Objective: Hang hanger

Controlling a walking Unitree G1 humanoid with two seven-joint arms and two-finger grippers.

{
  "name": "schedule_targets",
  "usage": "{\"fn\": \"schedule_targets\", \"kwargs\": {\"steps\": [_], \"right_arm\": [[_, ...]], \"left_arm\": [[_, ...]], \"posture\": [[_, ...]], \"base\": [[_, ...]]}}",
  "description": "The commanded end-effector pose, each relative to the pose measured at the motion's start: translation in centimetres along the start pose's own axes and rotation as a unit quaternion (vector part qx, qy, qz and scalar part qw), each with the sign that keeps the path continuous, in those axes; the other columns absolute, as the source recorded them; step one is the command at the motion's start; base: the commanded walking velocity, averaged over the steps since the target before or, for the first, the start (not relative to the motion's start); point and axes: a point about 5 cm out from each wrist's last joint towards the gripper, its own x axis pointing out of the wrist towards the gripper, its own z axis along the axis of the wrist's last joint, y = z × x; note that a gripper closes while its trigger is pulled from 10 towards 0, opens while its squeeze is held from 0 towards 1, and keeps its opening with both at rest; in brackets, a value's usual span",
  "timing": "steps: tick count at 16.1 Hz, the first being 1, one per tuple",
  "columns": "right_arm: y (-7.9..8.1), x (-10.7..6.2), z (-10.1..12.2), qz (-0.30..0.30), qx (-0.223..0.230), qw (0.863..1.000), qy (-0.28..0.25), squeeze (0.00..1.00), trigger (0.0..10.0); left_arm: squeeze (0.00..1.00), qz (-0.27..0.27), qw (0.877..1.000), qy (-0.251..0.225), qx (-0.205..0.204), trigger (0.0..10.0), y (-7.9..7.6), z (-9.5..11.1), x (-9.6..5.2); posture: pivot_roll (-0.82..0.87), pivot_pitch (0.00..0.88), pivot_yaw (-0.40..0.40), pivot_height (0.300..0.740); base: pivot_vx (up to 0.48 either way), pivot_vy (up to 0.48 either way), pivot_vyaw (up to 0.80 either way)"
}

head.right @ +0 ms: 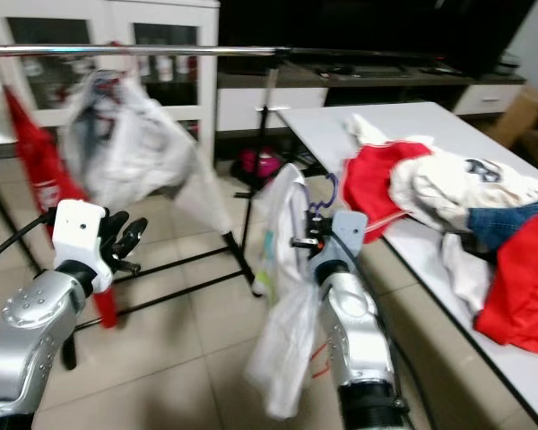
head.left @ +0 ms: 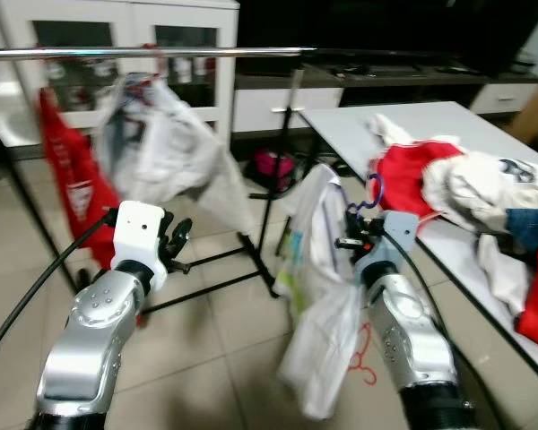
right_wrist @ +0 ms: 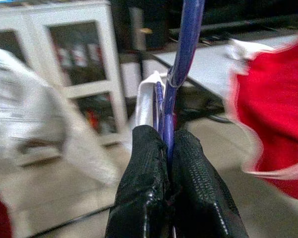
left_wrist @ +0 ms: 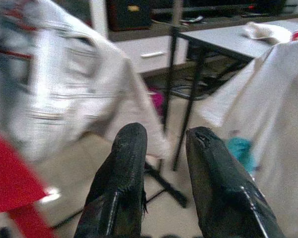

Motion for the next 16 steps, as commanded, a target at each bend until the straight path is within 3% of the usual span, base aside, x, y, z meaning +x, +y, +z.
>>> {"fn": "schedule_targets", "kwargs": {"steps": [1, 11, 16], "right_arm": [[-0.16, 0.21, 0.62, 0.000, 0.003, 1.000, -0.008, 0.00, 10.0], [0.04, 0.07, 0.79, 0.019, -0.002, 1.000, -0.006, 0.00, 10.0], [-0.49, 0.13, 1.25, 0.023, -0.031, 0.999, -0.012, 0.00, 10.0]], "left_arm": [[0.00, -0.006, 1.000, -0.008, 0.005, 10.0, -0.16, 0.43, 0.05], [0.00, -0.010, 1.000, -0.009, 0.004, 10.0, -0.20, 0.54, 0.16], [0.00, -0.016, 1.000, -0.009, 0.003, 10.0, -0.60, 0.45, 0.33]], "posture": [[-0.01, 0.000, -0.122, 0.740], [-0.02, 0.000, -0.106, 0.740], [-0.03, 0.000, -0.107, 0.740]], "base": [[0.364, 0.000, 0.00], [0.365, 0.000, 0.00], [0.364, 0.000, 0.00]]}}
